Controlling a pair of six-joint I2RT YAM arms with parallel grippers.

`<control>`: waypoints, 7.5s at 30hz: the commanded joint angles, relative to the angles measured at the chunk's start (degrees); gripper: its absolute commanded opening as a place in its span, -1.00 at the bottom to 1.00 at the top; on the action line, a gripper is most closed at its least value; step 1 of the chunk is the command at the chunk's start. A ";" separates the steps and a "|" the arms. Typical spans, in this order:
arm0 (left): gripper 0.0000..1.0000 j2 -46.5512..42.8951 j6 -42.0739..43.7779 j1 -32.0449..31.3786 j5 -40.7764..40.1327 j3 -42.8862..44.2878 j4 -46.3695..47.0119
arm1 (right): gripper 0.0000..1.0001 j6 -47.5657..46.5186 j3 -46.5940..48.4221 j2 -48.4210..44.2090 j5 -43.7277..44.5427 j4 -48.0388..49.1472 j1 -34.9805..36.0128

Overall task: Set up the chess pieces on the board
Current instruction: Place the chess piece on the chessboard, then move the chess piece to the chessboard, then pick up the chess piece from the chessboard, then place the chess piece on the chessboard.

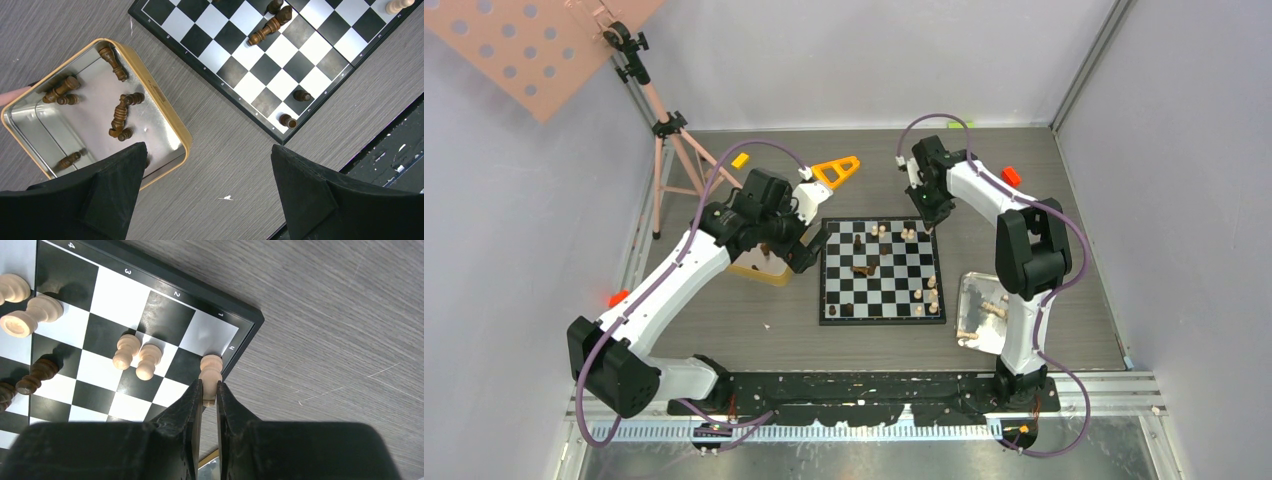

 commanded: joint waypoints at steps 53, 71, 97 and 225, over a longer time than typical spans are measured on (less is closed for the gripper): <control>0.97 -1.82 0.83 -0.27 0.44 -0.15 1.03 | 0.01 -7.92 10.16 2.26 -9.35 -6.89 5.29; 0.97 -1.87 1.31 -0.27 0.12 -0.49 1.08 | -0.26 -11.70 13.21 6.69 -7.61 -8.09 7.11; 0.97 -2.04 1.43 -0.27 0.23 -0.76 1.22 | -0.84 -12.19 13.07 6.74 -8.34 -9.50 8.26; 0.97 -1.58 1.68 -0.27 0.44 -0.45 0.80 | -0.99 -8.57 17.29 8.07 -4.67 -10.76 -0.46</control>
